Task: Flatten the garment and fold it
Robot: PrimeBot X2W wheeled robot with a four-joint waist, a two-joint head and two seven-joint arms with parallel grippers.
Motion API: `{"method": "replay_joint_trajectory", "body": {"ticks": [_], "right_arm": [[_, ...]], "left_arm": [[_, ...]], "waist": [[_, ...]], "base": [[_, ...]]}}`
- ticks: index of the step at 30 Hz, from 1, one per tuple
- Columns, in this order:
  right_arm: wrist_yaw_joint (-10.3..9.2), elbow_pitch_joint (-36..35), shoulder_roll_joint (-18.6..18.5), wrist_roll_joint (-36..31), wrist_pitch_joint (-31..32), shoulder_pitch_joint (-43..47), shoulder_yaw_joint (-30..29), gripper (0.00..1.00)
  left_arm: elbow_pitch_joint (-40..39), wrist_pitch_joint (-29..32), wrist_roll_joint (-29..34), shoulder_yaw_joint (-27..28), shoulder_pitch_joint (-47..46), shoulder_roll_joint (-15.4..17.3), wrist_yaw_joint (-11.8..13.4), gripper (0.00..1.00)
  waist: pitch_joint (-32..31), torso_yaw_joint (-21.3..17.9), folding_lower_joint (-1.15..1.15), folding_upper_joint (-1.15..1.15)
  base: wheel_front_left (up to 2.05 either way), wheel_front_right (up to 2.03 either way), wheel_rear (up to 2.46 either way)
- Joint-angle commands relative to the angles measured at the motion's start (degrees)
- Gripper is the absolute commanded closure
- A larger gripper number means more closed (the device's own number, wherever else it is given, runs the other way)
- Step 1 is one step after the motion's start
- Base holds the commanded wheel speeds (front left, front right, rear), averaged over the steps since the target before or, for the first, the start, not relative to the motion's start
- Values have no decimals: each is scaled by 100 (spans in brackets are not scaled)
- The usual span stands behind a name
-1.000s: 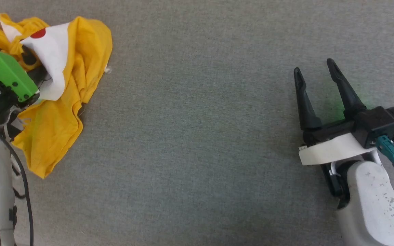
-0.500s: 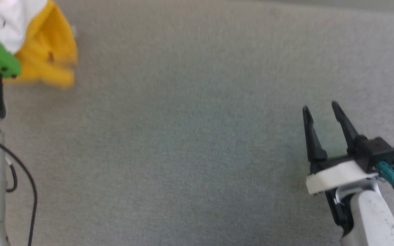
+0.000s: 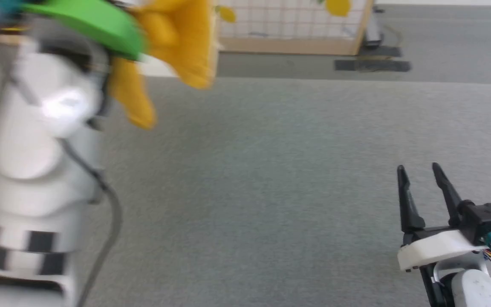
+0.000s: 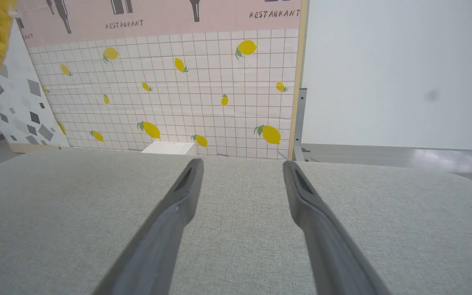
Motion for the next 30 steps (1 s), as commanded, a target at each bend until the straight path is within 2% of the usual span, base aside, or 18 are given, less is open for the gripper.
{"method": "replay_joint_trajectory", "body": {"ticks": [1, 6, 9, 15, 21, 22, 23, 24, 27, 30], "right_arm": [[-9, -63, -4, -12, 26, 77, -45, 0], [-9, -212, -4, -33, 121, 129, -108, 0], [-9, -284, -4, -40, 176, 151, -77, 0], [-9, -336, -4, -36, 225, 218, -79, 0], [-9, -369, -4, -18, 254, 283, -90, 0], [-9, -369, -4, -14, 259, 285, -83, 0], [-9, -366, -4, -14, 264, 283, -75, 0], [-9, -365, -4, -15, 269, 284, -65, 0], [-9, -370, -4, -23, 285, 287, -28, 0], [-9, -397, -4, -31, 305, 306, -14, 0]], "left_arm": [[-4, -4, -16, -191, -41, -217, -91, 100], [207, 144, -240, -831, 300, -848, -296, 100], [567, 405, -472, -1106, 645, -1035, -355, 100], [1662, 1646, -998, -1576, 1539, -1217, -280, 100], [2373, 2907, -1413, -1974, 2189, -1269, -272, 100], [2426, 3071, -1470, -2012, 2266, -1272, -267, 94], [2453, 3190, -1510, -2034, 2320, -1273, -259, 55], [2463, 3310, -1559, -2047, 2378, -1274, -247, 0], [2321, 3320, -1656, -1977, 2480, -1221, -218, 0], [1967, 2855, -1691, -1776, 2571, -1111, -149, 0]], "waist": [[-285, -505, 0, 0], [-278, -847, 0, 0], [-261, -1041, 0, 0], [-220, -1317, 0, 0], [-153, -1286, 0, 0], [-152, -1249, 0, 0], [-155, -1218, 0, 0], [-166, -1166, 0, 0], [-206, -1040, 0, 0], [-259, -884, 0, 0]], "base": [[0, 0, 0], [0, 0, 0], [0, 0, 0], [0, 0, 0], [0, 0, 0], [0, 0, 0], [0, 0, 0], [0, 0, 0], [0, 0, 0], [0, 0, 0]]}}
